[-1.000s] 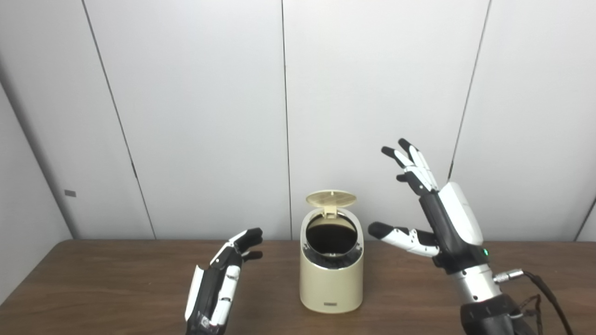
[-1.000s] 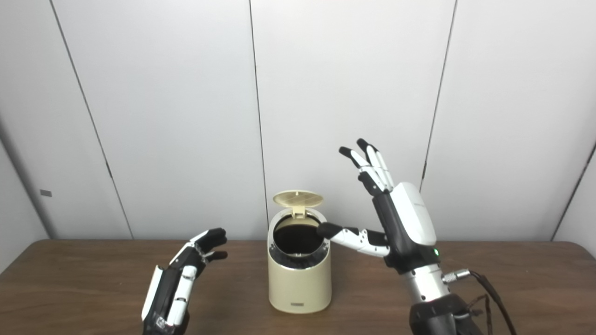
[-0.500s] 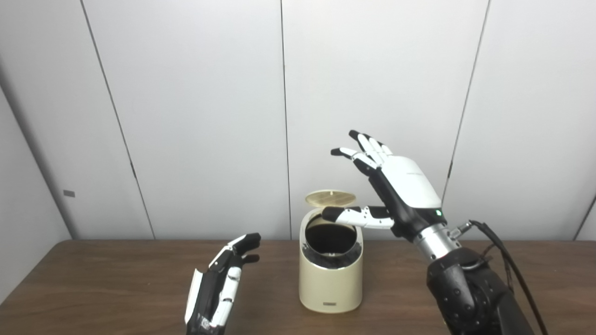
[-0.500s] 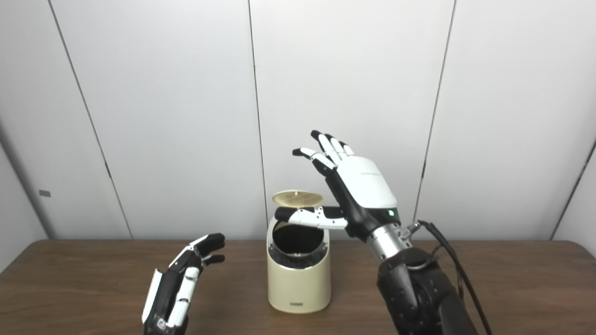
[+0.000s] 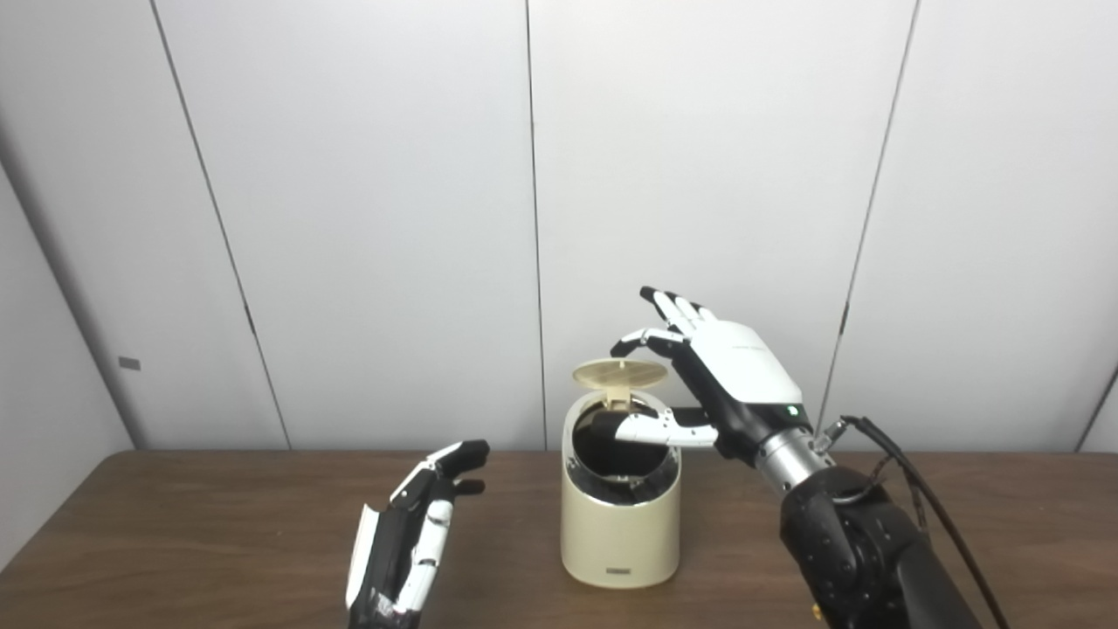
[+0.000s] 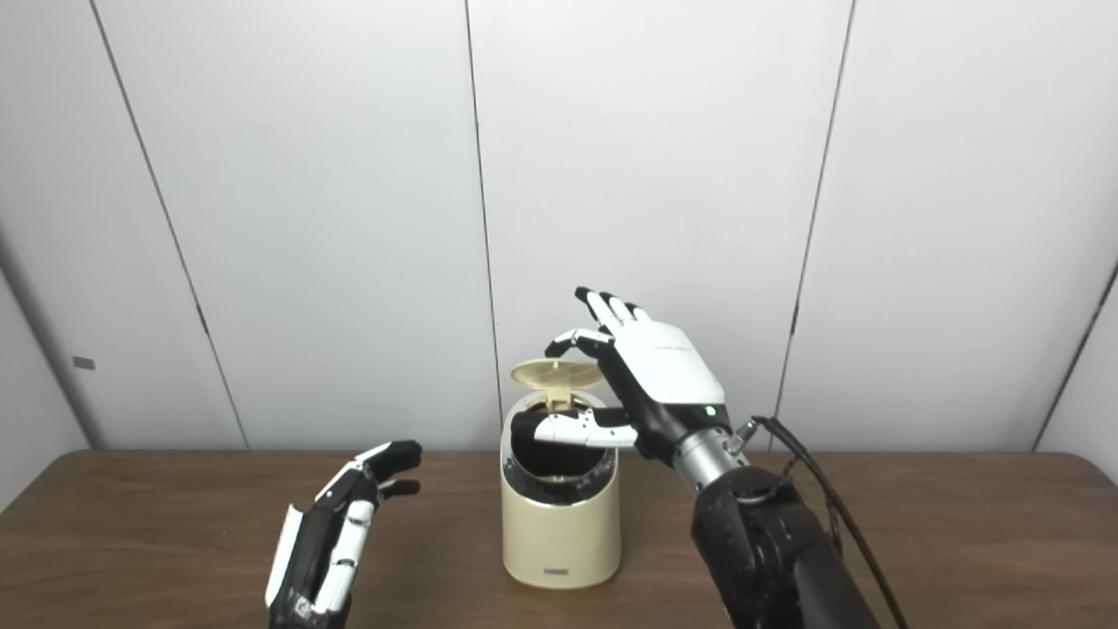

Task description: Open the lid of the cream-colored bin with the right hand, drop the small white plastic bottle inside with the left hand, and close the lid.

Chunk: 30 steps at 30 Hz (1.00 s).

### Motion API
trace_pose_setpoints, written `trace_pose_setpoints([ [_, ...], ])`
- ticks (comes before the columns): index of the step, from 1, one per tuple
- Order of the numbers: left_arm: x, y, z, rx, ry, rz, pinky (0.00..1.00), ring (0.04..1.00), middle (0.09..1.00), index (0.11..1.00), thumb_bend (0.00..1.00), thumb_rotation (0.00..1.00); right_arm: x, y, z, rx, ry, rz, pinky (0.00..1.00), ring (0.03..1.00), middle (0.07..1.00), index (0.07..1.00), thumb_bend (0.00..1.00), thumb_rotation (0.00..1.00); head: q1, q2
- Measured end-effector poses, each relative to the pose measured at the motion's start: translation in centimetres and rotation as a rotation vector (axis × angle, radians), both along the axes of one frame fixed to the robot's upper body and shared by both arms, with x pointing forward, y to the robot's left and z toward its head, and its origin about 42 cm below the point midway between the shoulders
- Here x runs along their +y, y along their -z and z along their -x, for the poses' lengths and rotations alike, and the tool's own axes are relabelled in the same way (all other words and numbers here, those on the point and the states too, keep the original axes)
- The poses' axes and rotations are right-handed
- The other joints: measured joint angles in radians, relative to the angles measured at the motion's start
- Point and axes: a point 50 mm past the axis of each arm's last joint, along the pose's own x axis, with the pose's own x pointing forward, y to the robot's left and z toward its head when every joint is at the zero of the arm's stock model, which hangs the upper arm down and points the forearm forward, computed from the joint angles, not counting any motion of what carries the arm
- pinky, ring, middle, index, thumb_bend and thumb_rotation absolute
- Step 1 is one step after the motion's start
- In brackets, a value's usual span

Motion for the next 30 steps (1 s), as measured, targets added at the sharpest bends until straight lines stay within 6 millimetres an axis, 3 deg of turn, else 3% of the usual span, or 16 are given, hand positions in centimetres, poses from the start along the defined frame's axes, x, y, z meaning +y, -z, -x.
trace_pose_setpoints([
  [14,-0.1,-0.3,0.1,-0.013,-0.011,-0.012,0.71,0.791,0.784,0.753,0.19,0.82,-0.6,1.3,0.7,0.028,-0.001,-0.030,1.00,1.000,1.000,0.608,0.92,0.99,-0.003,0.011],
  [24,-0.2,-0.8,0.3,-0.026,-0.015,-0.004,0.69,0.782,0.774,0.745,0.19,0.80,-0.8,2.4,1.3,0.069,-0.013,-0.038,1.00,1.000,1.000,0.630,0.92,1.00,0.008,0.023],
  [30,-0.3,-1.1,0.4,-0.020,-0.014,0.001,0.69,0.781,0.776,0.747,0.19,0.78,-0.4,4.6,1.6,0.142,-0.021,-0.003,1.00,1.000,1.000,0.642,0.89,0.97,0.015,0.034],
])
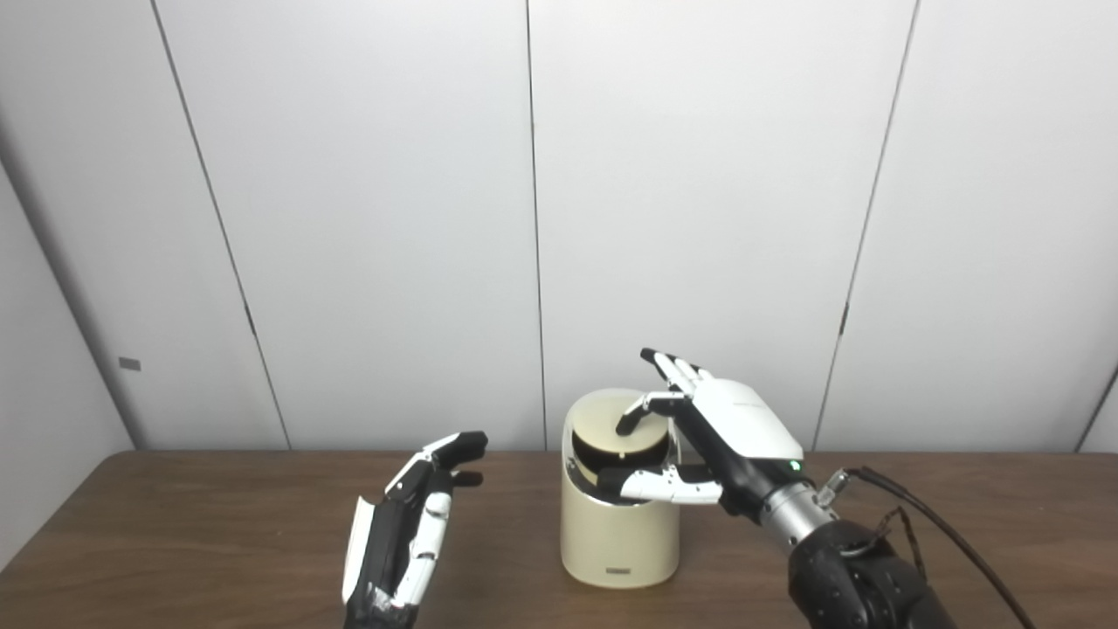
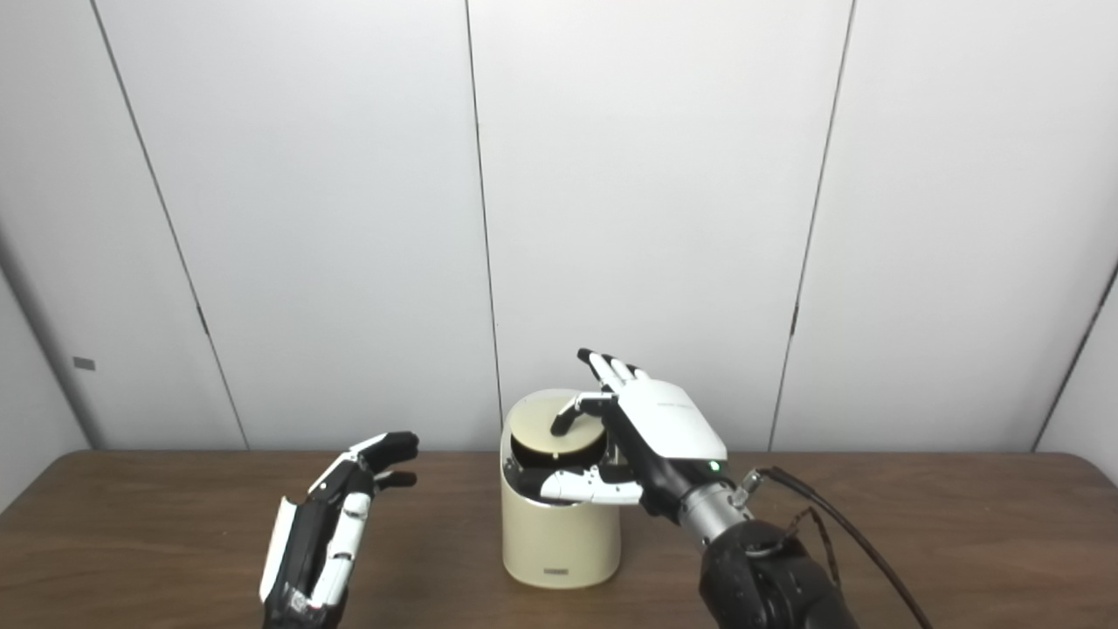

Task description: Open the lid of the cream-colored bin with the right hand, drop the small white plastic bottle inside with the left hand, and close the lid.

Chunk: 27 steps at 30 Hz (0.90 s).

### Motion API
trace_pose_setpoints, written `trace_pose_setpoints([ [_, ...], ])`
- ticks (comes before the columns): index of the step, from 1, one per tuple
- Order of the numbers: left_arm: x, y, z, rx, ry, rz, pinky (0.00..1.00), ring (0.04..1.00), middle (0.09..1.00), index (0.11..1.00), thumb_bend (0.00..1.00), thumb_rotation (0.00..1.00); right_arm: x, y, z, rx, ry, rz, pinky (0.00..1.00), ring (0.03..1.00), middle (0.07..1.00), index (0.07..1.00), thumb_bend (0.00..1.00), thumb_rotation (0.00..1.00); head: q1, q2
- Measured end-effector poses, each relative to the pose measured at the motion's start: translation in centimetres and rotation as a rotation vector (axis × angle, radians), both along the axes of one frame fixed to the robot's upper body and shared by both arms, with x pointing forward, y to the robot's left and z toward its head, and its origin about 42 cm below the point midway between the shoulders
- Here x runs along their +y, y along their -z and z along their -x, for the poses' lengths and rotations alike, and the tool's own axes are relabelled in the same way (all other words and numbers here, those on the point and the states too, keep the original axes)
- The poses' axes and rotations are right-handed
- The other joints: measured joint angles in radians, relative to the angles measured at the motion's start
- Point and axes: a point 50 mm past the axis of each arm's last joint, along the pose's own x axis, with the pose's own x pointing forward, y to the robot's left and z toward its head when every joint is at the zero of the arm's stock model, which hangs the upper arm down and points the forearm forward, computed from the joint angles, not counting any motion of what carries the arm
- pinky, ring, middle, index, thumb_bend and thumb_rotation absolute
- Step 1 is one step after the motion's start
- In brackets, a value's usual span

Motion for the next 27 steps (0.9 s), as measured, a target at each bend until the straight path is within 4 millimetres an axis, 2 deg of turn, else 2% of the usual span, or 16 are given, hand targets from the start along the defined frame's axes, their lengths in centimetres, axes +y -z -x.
trace_pose_setpoints([
  [3,-0.1,-0.3,0.4,-0.008,-0.002,0.007,0.69,0.778,0.772,0.744,0.19,0.77,-0.1,1.3,-0.1,0.038,0.009,0.008,1.00,1.000,1.000,0.649,0.91,0.98,0.009,0.012],
  [11,-0.1,-0.6,0.8,0.001,-0.013,0.022,0.69,0.778,0.774,0.744,0.19,0.74,0.1,2.5,-0.8,0.037,0.024,-0.010,1.00,1.000,1.000,0.646,0.91,1.00,0.021,0.025],
  [20,0.1,-0.7,0.8,-0.003,-0.016,0.029,0.70,0.780,0.779,0.750,0.18,0.73,0.6,3.3,-1.5,0.038,0.029,-0.036,1.00,1.000,1.000,0.667,0.92,1.00,0.018,0.017],
  [23,0.2,-0.7,0.8,-0.002,-0.015,0.036,0.69,0.777,0.776,0.748,0.19,0.74,0.4,3.4,-1.4,0.034,0.031,-0.063,1.00,1.000,1.000,0.692,0.91,0.98,0.012,0.017],
  [27,0.3,-0.7,0.8,-0.003,-0.018,0.039,0.69,0.776,0.776,0.749,0.19,0.74,-0.1,3.8,0.1,0.036,0.019,-0.122,1.00,1.000,1.000,0.704,0.89,0.96,0.011,0.012],
])
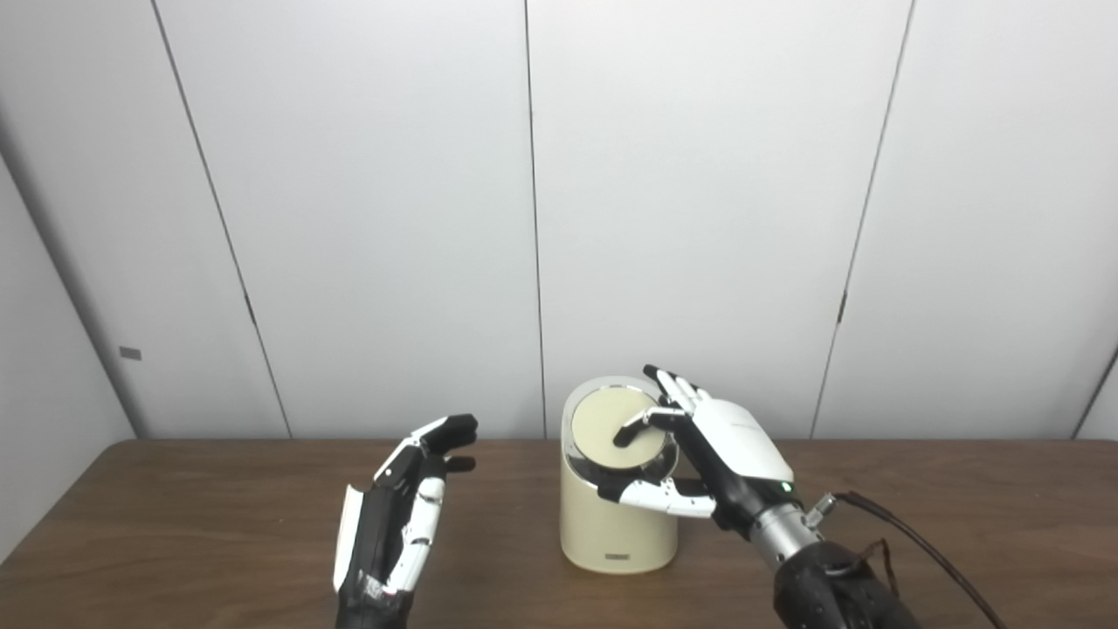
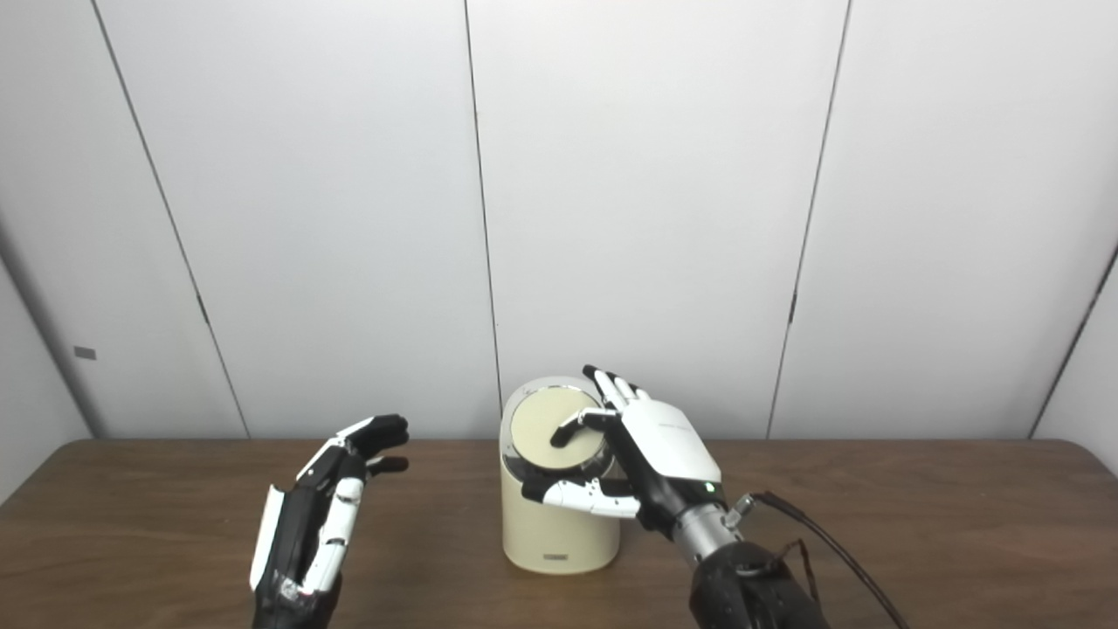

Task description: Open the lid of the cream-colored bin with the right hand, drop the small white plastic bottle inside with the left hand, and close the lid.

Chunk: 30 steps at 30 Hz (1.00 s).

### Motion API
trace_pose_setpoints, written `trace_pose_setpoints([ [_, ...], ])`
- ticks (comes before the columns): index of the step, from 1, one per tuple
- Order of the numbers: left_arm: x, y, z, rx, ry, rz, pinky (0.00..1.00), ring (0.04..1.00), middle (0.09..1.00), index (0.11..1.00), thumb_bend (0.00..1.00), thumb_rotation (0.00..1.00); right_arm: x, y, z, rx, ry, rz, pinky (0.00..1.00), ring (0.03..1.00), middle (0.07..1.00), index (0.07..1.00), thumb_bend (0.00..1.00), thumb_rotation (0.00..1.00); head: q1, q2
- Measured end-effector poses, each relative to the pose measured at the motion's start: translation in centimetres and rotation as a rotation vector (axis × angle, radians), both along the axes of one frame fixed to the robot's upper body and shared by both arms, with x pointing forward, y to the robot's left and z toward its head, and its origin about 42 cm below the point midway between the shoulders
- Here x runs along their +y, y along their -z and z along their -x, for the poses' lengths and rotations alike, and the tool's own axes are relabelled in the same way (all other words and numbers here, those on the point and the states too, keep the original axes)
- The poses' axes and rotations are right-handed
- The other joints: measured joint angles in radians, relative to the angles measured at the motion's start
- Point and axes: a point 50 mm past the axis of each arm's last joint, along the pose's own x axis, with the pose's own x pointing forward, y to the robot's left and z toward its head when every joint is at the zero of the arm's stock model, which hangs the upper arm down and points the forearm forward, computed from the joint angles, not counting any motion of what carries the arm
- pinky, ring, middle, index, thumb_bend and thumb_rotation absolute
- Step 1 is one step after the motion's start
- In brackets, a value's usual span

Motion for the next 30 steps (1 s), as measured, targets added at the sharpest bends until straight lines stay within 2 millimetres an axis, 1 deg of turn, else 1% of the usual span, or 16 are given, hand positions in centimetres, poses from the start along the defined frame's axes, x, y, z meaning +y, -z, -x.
trace_pose_setpoints([
  [3,0.1,0.0,0.0,0.001,-0.002,-0.001,0.69,0.778,0.776,0.749,0.20,0.74,-0.7,-0.5,1.1,-0.001,0.009,-0.067,1.00,1.000,1.000,0.713,0.87,0.97,-0.003,-0.005],
  [8,0.2,0.2,-0.1,0.005,-0.004,-0.002,0.70,0.781,0.777,0.750,0.20,0.75,-2.2,-3.4,1.7,-0.071,0.028,-0.159,1.00,1.000,1.000,0.722,0.84,0.98,-0.008,-0.012],
  [10,0.2,0.3,-0.2,0.008,-0.004,-0.002,0.70,0.781,0.777,0.750,0.20,0.75,-2.7,-4.1,1.8,-0.096,0.037,-0.180,1.00,1.000,1.000,0.726,0.84,0.98,-0.009,-0.014],
  [15,0.2,0.6,-0.4,0.020,-0.003,-0.003,0.70,0.780,0.777,0.752,0.19,0.75,-3.1,-4.3,1.9,-0.099,0.042,-0.202,0.99,1.000,0.998,0.755,0.83,0.96,-0.008,-0.020],
  [18,0.1,0.4,-0.6,0.011,-0.001,-0.002,0.71,0.788,0.789,0.759,0.18,0.75,-3.9,-3.9,2.2,-0.109,0.043,-0.265,0.84,0.969,0.976,0.857,0.74,0.92,-0.003,-0.021],
  [19,0.1,0.3,-0.6,0.001,0.000,0.000,0.71,0.789,0.790,0.758,0.18,0.74,-4.4,-3.6,2.5,-0.124,0.044,-0.313,0.83,0.950,0.973,0.881,0.71,0.91,-0.002,-0.023],
  [20,0.1,0.2,-0.7,-0.010,0.001,0.002,0.71,0.787,0.789,0.757,0.19,0.74,-5.0,-3.2,2.7,-0.143,0.043,-0.371,0.85,0.923,0.964,0.897,0.67,0.91,-0.005,-0.021],
  [21,0.2,0.0,-0.7,-0.020,-0.002,0.003,0.71,0.787,0.789,0.757,0.19,0.75,-5.5,-2.7,3.0,-0.157,0.043,-0.426,0.86,0.914,0.961,0.903,0.66,0.91,-0.005,-0.021],
  [22,0.3,0.0,-0.7,-0.024,-0.006,0.005,0.71,0.785,0.791,0.758,0.20,0.76,-6.0,-2.0,3.2,-0.172,0.052,-0.468,0.87,0.918,0.943,0.889,0.58,0.88,-0.005,-0.025],
  [23,0.3,0.0,-0.7,-0.026,-0.009,0.006,0.71,0.782,0.789,0.758,0.20,0.77,-6.5,-1.1,3.3,-0.185,0.074,-0.505,0.86,0.908,0.923,0.872,0.51,0.84,-0.003,-0.028],
  [24,0.4,-0.1,-0.7,-0.029,-0.012,0.007,0.70,0.780,0.788,0.757,0.20,0.78,-7.0,0.0,3.5,-0.186,0.109,-0.539,0.85,0.902,0.910,0.861,0.47,0.81,-0.003,-0.029],
  [26,0.5,-0.1,-0.7,-0.031,-0.016,0.008,0.71,0.784,0.792,0.764,0.21,0.77,-7.9,2.5,4.0,-0.162,0.181,-0.602,0.80,0.852,0.856,0.808,0.35,0.69,-0.003,-0.029],
  [27,0.6,-0.1,-0.7,-0.032,-0.018,0.007,0.71,0.785,0.793,0.766,0.21,0.77,-8.2,3.8,4.3,-0.153,0.210,-0.634,0.78,0.841,0.845,0.797,0.32,0.66,-0.003,-0.031],
  [28,0.6,-0.1,-0.7,-0.032,-0.018,0.006,0.71,0.784,0.794,0.767,0.21,0.71,-8.5,4.8,4.6,-0.141,0.229,-0.660,0.73,0.808,0.820,0.769,0.32,0.59,-0.003,-0.031],
  [29,0.7,-0.1,-0.7,-0.033,-0.019,0.006,0.70,0.777,0.788,0.764,0.21,0.62,-8.6,5.8,4.9,-0.138,0.234,-0.682,0.67,0.775,0.796,0.736,0.33,0.53,-0.002,-0.029],
  [30,0.7,-0.1,-0.7,-0.036,-0.020,0.007,0.70,0.775,0.787,0.762,0.21,0.59,-8.7,6.4,5.0,-0.143,0.231,-0.699,0.65,0.763,0.787,0.725,0.33,0.51,0.000,-0.029],
])
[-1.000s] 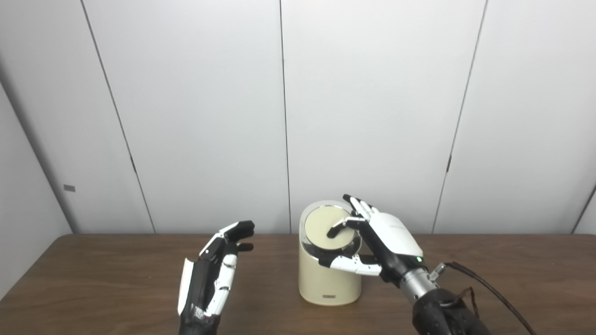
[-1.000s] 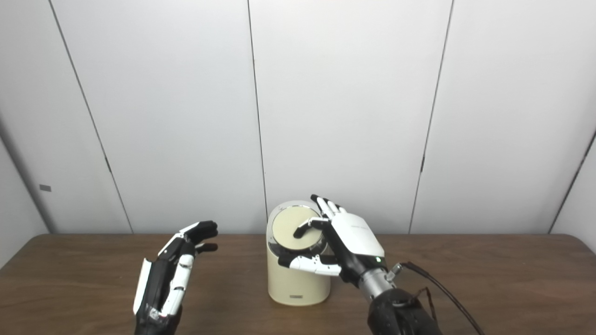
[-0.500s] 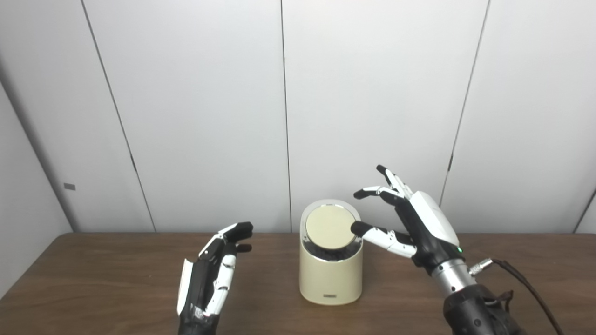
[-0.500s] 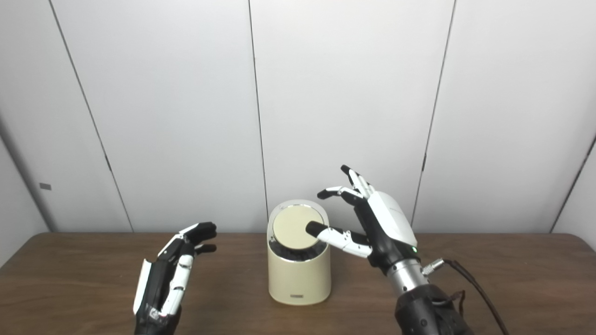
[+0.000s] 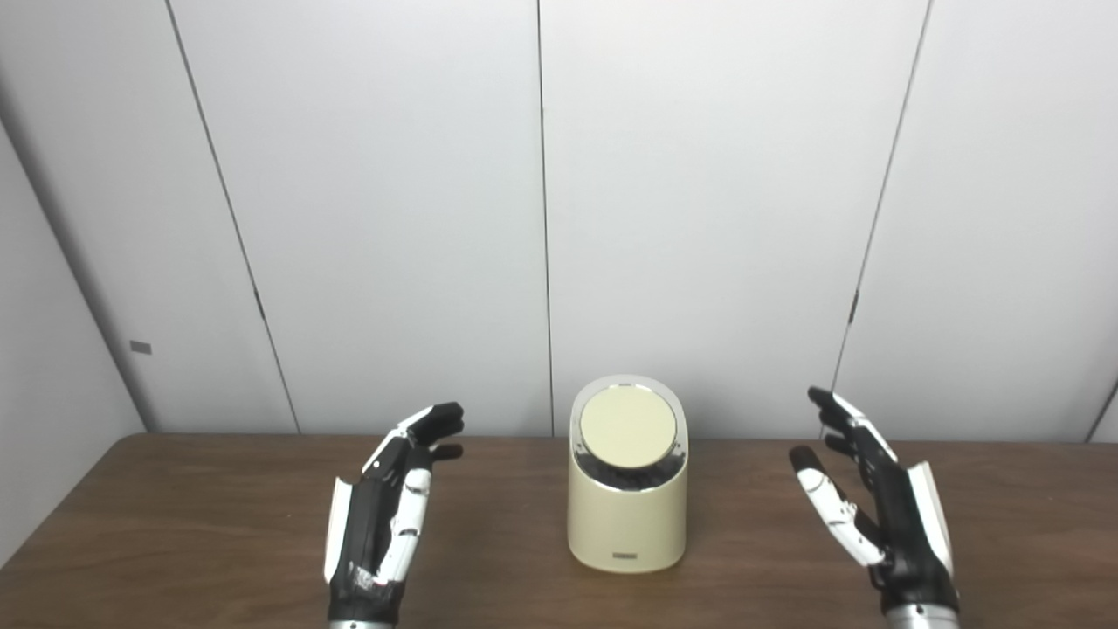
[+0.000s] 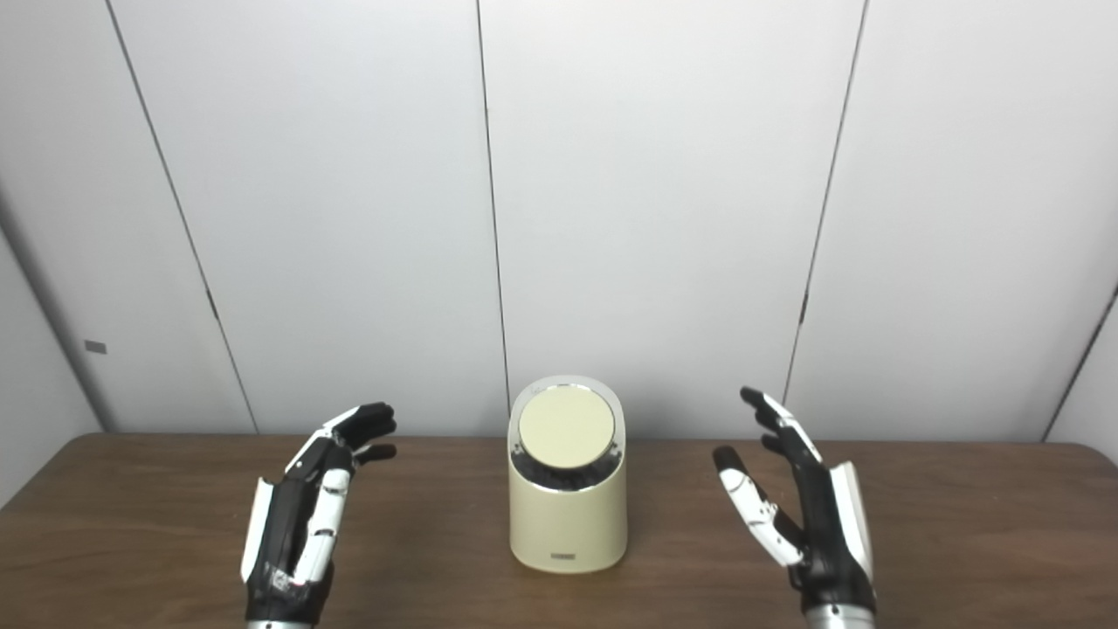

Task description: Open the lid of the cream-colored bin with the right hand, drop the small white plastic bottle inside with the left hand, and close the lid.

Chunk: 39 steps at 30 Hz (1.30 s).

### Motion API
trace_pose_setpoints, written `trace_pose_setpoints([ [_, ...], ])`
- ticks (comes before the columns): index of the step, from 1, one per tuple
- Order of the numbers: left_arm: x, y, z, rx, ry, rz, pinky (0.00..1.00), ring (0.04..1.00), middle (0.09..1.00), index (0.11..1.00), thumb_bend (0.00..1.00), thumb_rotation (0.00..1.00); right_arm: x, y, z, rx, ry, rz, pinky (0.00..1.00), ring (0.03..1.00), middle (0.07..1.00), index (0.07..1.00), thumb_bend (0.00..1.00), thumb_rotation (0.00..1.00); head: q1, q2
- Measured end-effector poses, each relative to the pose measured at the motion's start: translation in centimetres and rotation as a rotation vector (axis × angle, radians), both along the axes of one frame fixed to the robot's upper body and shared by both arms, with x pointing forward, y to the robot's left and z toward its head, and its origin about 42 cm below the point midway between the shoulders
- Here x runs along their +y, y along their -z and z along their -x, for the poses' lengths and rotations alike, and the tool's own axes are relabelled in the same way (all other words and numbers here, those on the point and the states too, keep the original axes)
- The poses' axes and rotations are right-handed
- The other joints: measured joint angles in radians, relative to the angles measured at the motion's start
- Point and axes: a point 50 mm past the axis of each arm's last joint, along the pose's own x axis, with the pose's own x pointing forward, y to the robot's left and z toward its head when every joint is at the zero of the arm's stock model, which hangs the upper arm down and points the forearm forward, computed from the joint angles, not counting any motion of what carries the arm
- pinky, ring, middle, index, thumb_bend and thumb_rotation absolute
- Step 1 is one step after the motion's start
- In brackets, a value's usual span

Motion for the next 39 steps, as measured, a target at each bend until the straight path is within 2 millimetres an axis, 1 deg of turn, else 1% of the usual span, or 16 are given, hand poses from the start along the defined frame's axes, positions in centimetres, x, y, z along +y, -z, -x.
trace_pose_setpoints([
  [2,0.0,0.0,0.0,-0.008,-0.007,0.005,0.67,0.751,0.766,0.743,0.23,0.43,-0.1,0.6,0.2,-0.032,0.001,-0.034,0.62,0.740,0.761,0.704,0.35,0.43,0.002,0.000],
  [4,0.1,-0.1,0.1,-0.014,-0.020,0.016,0.66,0.744,0.761,0.738,0.24,0.38,0.1,0.4,0.4,-0.093,0.003,-0.067,0.62,0.728,0.752,0.706,0.34,0.40,-0.002,0.000],
  [6,0.1,-0.2,0.1,-0.021,-0.026,0.025,0.66,0.744,0.763,0.739,0.24,0.36,0.3,0.2,0.5,-0.142,-0.007,-0.088,0.62,0.719,0.745,0.716,0.32,0.39,-0.003,0.000],
  [7,0.1,-0.3,0.2,-0.024,-0.026,0.028,0.66,0.745,0.764,0.740,0.24,0.36,0.3,0.4,0.4,-0.148,-0.014,-0.098,0.62,0.719,0.746,0.720,0.31,0.39,-0.003,0.000],
  [10,0.0,-0.4,0.2,-0.032,-0.029,0.052,0.66,0.744,0.760,0.740,0.25,0.35,0.3,0.9,0.2,-0.147,-0.022,-0.125,0.65,0.734,0.757,0.735,0.32,0.44,0.002,-0.003],
  [12,0.0,-0.5,0.3,-0.036,-0.039,0.092,0.66,0.740,0.754,0.735,0.26,0.34,0.2,1.3,0.1,-0.138,-0.021,-0.134,0.64,0.734,0.757,0.733,0.32,0.47,0.000,-0.009],
  [14,-0.2,-0.7,0.4,-0.043,-0.042,0.127,0.66,0.747,0.758,0.741,0.25,0.36,0.1,1.3,0.1,-0.140,-0.017,-0.138,0.65,0.742,0.762,0.730,0.32,0.46,-0.008,-0.017],
  [18,-0.8,-1.2,0.3,-0.062,-0.030,0.142,0.67,0.758,0.768,0.747,0.24,0.40,-0.1,1.1,0.0,-0.157,-0.019,-0.148,0.65,0.735,0.755,0.723,0.32,0.43,-0.020,-0.021],
  [21,-0.8,-1.2,0.3,-0.062,-0.026,0.144,0.67,0.755,0.764,0.739,0.24,0.38,-0.3,1.1,0.0,-0.159,-0.022,-0.165,0.65,0.728,0.748,0.721,0.33,0.44,-0.029,-0.028],
  [22,-0.8,-1.1,0.3,-0.061,-0.027,0.144,0.67,0.749,0.760,0.737,0.24,0.37,-0.3,1.2,0.0,-0.157,-0.024,-0.172,0.64,0.724,0.744,0.719,0.34,0.40,-0.032,-0.031],
  [24,-0.7,-0.9,0.2,-0.052,-0.028,0.141,0.66,0.743,0.756,0.734,0.24,0.36,-0.4,1.3,0.0,-0.150,-0.026,-0.182,0.64,0.722,0.742,0.720,0.34,0.38,-0.035,-0.031],
  [25,-0.7,-0.8,0.2,-0.047,-0.028,0.139,0.65,0.737,0.751,0.730,0.24,0.34,-0.4,1.4,0.0,-0.148,-0.027,-0.183,0.64,0.723,0.745,0.727,0.33,0.36,-0.035,-0.031],
  [30,-0.6,-0.2,0.1,-0.024,-0.024,0.147,0.65,0.733,0.749,0.727,0.24,0.30,-0.3,1.5,0.1,-0.146,-0.025,-0.178,0.65,0.731,0.752,0.735,0.33,0.35,-0.043,-0.028],
  [36,-0.2,0.0,0.2,-0.020,-0.017,0.146,0.68,0.749,0.756,0.729,0.25,0.32,-0.4,1.1,0.5,-0.168,-0.020,-0.172,0.65,0.733,0.751,0.733,0.33,0.33,-0.057,-0.017],
  [39,0.1,0.1,0.3,-0.016,-0.019,0.138,0.68,0.752,0.755,0.725,0.25,0.33,-0.5,1.1,0.6,-0.172,-0.016,-0.185,0.64,0.722,0.741,0.724,0.35,0.34,-0.058,-0.014],
])
